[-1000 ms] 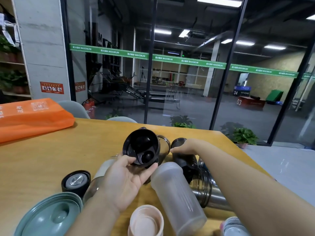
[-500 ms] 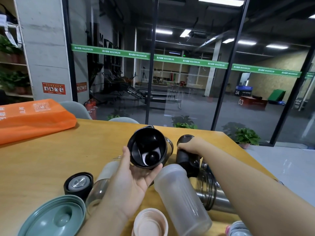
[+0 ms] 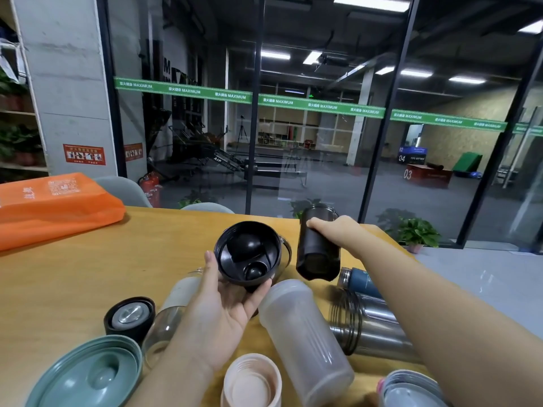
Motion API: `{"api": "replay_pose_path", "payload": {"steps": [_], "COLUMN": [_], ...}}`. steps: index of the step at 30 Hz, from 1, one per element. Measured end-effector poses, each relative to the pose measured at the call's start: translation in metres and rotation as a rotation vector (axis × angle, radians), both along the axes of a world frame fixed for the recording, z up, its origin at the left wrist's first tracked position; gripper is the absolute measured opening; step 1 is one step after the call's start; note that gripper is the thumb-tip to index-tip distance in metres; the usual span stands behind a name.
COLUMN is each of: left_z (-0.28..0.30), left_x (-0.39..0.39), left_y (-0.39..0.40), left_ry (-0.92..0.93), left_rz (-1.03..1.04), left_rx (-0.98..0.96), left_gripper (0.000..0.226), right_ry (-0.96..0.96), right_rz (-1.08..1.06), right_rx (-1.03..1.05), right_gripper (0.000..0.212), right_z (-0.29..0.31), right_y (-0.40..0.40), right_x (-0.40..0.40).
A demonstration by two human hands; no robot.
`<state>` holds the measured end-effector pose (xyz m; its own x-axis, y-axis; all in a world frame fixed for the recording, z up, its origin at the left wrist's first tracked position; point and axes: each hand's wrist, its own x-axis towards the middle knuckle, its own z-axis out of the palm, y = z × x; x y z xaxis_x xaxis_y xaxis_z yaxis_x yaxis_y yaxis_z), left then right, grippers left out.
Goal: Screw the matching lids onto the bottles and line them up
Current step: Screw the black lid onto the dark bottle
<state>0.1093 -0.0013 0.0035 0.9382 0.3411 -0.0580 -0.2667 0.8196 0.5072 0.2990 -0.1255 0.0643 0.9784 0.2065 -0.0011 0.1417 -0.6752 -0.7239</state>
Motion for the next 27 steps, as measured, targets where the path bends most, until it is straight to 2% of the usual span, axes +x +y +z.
{"api": "replay_pose_path", "payload": {"steps": [5,10,17,20,23,27], "left_z": [-0.002,-0.001,-0.003,-0.004,-0.005,-0.005], "left_x": [0.0,-0.001,-0.001,-0.001,-0.001,-0.002], "left_y": [0.0,-0.003,-0.005,-0.007,-0.008,-0.007], "left_ry": [-0.034,-0.058,-0.058,-0.052,-0.044,-0.01], "left_rz": [-0.005,-0.009,0.026,0.071,0.165,0.207], "left_rx": [0.016,0.018,0.183,0.272,0.378,0.493], "left_gripper": [0.055,0.053,0.047,0.071,0.067,0.08], "right_ry": [-0.016,-0.135,-0.549,-0.676,-0.76,-0.891], "right_rz": [0.042,0.171,0.311,0.371,0.446,0.482], "right_rx": [0.211,0.279,0.109,0.002,-0.123,-0.196], "right_gripper": [0.078,0.08,0.086,0.089,0.093,0.091], "right_z": [0.016,0.029,0.03,0.019,0.008,-0.003], "right_y": [-0.012,-0.031,-0.06,-0.069,-0.071,-0.07], "right_x": [-0.007,-0.032,-0.066,-0.079,-0.085,-0.091]}}
